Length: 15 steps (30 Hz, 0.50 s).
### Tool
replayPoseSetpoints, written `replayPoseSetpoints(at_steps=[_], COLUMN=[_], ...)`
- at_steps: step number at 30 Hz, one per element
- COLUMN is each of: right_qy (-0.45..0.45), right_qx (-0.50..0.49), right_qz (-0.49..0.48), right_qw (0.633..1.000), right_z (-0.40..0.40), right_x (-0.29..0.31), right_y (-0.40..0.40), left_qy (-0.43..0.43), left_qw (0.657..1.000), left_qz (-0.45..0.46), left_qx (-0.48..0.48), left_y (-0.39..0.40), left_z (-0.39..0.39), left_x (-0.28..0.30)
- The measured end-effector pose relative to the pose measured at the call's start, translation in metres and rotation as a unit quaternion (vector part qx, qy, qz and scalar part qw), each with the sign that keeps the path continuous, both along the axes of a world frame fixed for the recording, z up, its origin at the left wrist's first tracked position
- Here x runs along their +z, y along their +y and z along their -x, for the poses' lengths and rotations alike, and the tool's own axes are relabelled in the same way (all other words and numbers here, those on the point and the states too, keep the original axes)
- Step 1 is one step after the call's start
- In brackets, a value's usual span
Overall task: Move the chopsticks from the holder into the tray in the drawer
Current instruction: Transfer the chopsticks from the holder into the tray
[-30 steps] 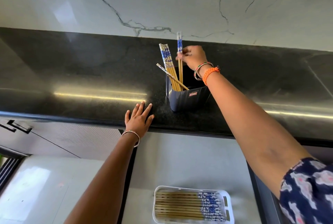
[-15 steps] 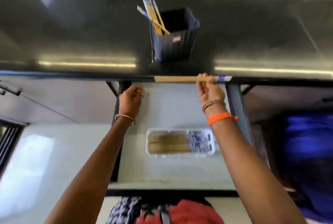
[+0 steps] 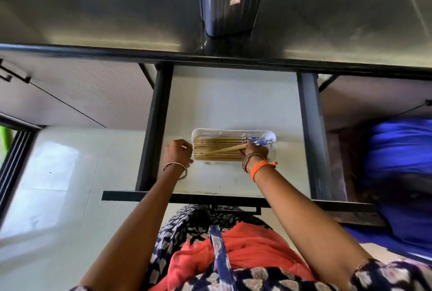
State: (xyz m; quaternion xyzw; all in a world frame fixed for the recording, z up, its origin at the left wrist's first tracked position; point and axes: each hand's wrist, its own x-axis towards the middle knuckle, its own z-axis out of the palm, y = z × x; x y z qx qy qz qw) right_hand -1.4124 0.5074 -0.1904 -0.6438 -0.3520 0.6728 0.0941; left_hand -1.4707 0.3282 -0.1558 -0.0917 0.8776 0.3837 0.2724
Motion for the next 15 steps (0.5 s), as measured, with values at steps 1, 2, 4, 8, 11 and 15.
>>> replayPoseSetpoints(at_steps=[1, 2, 4, 8, 11, 15], right_qy=[-0.006, -0.014, -0.038, -0.101, -0.098, -0.122], right_qx=[0.020, 0.053, 0.110, 0.225, 0.347, 0.575], right_qz=[0.017, 0.035, 0.081, 0.062, -0.024, -0.306], right_qw=[1.000, 0.998, 0.990, 0.967, 0.933, 0.749], right_z=[0.002, 0.002, 0.003, 0.002, 0.010, 0.010], right_x=[-0.001, -0.002, 0.003, -0.015, -0.044, 0.024], right_y=[0.001, 0.003, 0.008, 0.037, 0.041, -0.002], left_qy=[0.005, 0.011, 0.022, 0.033, 0.032, 0.036], left_qw=[1.000, 1.000, 0.999, 0.998, 0.998, 0.998], left_qz=[0.002, 0.007, 0.025, 0.046, 0.046, 0.044], left_qx=[0.000, -0.001, -0.017, -0.031, -0.028, -0.029], left_y=[0.002, 0.003, 0.005, 0.005, 0.003, 0.005], left_z=[-0.001, -0.001, 0.000, 0.002, 0.001, 0.001], left_x=[0.001, 0.001, 0.001, -0.008, -0.010, -0.009])
